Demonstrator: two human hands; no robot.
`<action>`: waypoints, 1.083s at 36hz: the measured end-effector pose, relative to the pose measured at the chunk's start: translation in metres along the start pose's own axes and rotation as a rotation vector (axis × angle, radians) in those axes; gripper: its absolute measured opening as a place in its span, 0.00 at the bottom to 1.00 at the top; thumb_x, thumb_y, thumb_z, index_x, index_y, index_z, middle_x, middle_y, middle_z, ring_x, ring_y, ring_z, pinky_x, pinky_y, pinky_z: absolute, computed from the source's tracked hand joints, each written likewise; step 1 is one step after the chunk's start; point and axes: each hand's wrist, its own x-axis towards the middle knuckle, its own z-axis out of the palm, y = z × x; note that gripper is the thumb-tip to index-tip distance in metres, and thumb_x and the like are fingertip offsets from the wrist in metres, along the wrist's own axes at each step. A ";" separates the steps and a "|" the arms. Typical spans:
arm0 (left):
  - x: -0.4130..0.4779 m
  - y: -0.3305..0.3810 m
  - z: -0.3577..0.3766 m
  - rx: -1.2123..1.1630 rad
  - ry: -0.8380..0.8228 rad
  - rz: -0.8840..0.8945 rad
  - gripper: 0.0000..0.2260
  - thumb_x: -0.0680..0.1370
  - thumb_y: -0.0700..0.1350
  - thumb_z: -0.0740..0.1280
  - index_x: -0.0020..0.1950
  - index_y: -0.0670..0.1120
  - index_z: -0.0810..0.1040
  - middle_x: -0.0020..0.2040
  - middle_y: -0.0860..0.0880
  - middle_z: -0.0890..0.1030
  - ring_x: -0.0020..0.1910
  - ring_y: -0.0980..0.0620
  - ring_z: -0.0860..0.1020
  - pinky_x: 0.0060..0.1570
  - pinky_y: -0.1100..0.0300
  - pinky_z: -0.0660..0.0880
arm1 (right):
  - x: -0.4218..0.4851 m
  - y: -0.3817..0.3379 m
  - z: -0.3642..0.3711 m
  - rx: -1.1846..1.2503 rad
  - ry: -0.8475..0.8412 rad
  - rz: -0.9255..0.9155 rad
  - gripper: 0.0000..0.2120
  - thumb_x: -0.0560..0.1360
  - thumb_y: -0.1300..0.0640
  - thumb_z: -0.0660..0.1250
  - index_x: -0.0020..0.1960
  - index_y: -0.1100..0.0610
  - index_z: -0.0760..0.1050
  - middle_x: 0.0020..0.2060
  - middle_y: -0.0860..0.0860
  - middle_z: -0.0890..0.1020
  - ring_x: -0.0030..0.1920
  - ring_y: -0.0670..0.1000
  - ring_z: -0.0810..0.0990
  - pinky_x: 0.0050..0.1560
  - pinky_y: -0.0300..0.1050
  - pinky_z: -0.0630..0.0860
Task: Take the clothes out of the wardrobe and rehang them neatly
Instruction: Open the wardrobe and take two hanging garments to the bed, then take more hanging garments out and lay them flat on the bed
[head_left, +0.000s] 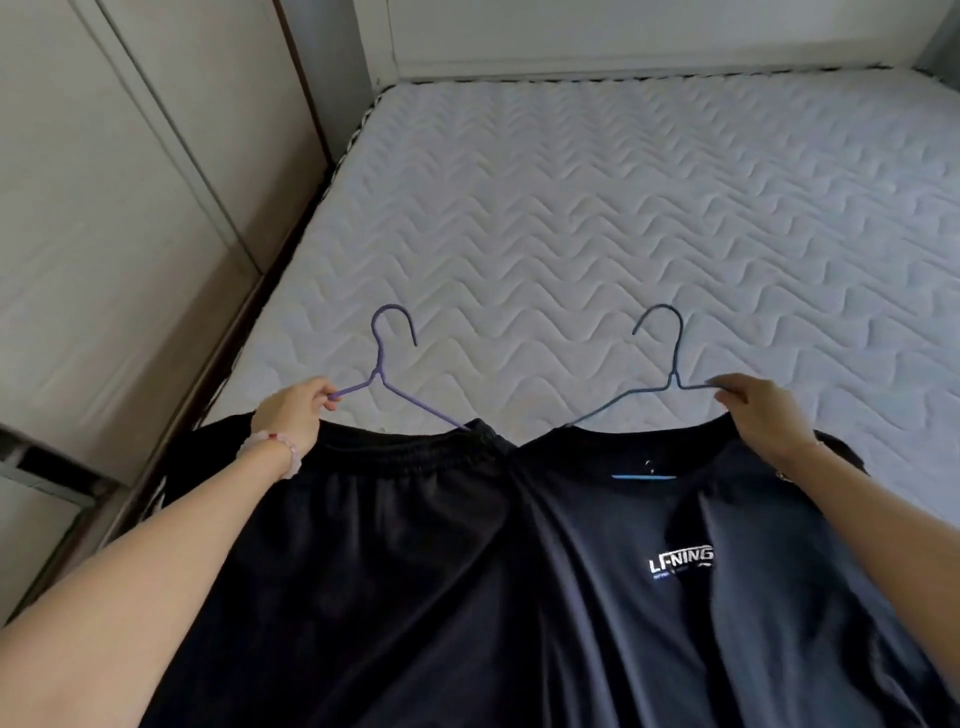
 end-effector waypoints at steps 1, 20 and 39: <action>0.004 -0.004 0.004 0.019 -0.033 0.001 0.12 0.82 0.41 0.55 0.53 0.48 0.78 0.54 0.47 0.82 0.53 0.44 0.79 0.49 0.56 0.73 | 0.002 0.003 0.007 -0.035 -0.020 0.013 0.16 0.77 0.61 0.62 0.64 0.56 0.73 0.60 0.59 0.77 0.61 0.62 0.74 0.61 0.52 0.69; -0.208 0.077 -0.184 -0.438 -0.086 -0.172 0.10 0.81 0.43 0.58 0.57 0.44 0.77 0.48 0.47 0.82 0.48 0.48 0.79 0.42 0.65 0.71 | -0.203 -0.134 -0.088 0.509 -0.290 0.143 0.07 0.77 0.57 0.63 0.47 0.58 0.77 0.38 0.56 0.83 0.36 0.52 0.80 0.37 0.41 0.71; -0.736 -0.026 -0.114 -0.970 0.143 -0.999 0.12 0.80 0.37 0.60 0.39 0.43 0.78 0.24 0.50 0.80 0.21 0.57 0.75 0.25 0.66 0.66 | -0.541 -0.059 -0.044 0.297 -0.933 0.284 0.06 0.77 0.64 0.61 0.44 0.65 0.76 0.24 0.55 0.78 0.22 0.50 0.74 0.22 0.34 0.64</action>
